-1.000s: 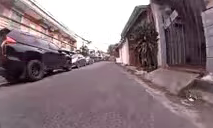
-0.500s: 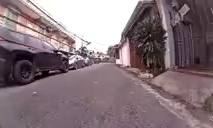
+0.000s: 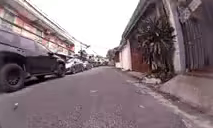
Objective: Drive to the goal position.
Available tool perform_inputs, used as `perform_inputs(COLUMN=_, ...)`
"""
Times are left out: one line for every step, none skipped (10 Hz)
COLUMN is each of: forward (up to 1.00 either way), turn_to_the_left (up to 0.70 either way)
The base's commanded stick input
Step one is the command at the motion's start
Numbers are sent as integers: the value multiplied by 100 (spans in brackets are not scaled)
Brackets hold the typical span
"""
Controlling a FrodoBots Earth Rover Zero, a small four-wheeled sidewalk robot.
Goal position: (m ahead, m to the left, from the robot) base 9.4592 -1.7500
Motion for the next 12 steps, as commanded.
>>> perform_inputs(forward=100, turn_to_the_left=0)
perform_inputs(forward=100, turn_to_the_left=0)
perform_inputs(forward=100, turn_to_the_left=0)
perform_inputs(forward=100, turn_to_the_left=0)
perform_inputs(forward=100, turn_to_the_left=0)
perform_inputs(forward=100, turn_to_the_left=0)
perform_inputs(forward=100, turn_to_the_left=0)
perform_inputs(forward=100, turn_to_the_left=0)
perform_inputs(forward=100, turn_to_the_left=0)
perform_inputs(forward=100, turn_to_the_left=0)
perform_inputs(forward=100, turn_to_the_left=0)
perform_inputs(forward=100, turn_to_the_left=0)
